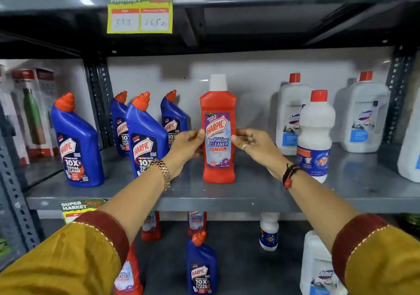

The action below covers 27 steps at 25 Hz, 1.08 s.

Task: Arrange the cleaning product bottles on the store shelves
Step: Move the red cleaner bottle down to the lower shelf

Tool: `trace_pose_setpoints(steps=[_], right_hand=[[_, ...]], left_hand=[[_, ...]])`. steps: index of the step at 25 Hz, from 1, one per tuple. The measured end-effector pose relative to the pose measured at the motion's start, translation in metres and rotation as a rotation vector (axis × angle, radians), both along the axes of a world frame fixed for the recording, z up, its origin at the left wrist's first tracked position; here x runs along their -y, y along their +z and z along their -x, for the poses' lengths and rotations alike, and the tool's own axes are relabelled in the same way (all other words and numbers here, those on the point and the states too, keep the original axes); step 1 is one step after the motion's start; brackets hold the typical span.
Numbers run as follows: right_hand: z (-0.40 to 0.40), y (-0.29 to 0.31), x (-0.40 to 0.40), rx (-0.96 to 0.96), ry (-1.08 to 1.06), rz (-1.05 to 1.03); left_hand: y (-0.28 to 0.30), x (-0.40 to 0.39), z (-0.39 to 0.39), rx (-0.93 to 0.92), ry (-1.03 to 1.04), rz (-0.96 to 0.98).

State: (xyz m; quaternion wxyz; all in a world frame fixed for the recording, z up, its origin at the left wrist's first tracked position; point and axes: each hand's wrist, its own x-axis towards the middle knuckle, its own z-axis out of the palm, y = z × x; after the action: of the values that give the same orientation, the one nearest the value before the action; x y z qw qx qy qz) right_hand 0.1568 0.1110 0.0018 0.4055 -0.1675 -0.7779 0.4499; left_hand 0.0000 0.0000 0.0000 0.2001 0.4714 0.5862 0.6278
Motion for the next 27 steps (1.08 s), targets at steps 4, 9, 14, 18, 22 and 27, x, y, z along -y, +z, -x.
trace_pose_setpoints(steps=[4,9,14,18,22,27], right_hand=[[0.011,-0.004,0.006,-0.014,-0.012,0.040],[-0.003,-0.007,0.025,-0.081,-0.054,0.079],[-0.057,-0.012,0.061,-0.139,-0.061,0.093],[-0.109,-0.036,0.084,-0.098,-0.050,0.138],[-0.144,-0.093,0.093,-0.029,-0.043,0.208],[-0.156,-0.178,0.089,0.086,-0.056,0.286]], left_hand=[[-0.007,0.001,0.008,-0.030,-0.005,-0.023],[-0.004,0.019,-0.007,-0.007,-0.005,-0.027],[-0.005,0.057,-0.050,0.063,-0.048,-0.038],[-0.030,0.078,-0.094,0.115,-0.107,0.008],[-0.095,0.081,-0.126,0.188,-0.123,0.063],[-0.182,0.076,-0.136,0.232,-0.107,0.167]])
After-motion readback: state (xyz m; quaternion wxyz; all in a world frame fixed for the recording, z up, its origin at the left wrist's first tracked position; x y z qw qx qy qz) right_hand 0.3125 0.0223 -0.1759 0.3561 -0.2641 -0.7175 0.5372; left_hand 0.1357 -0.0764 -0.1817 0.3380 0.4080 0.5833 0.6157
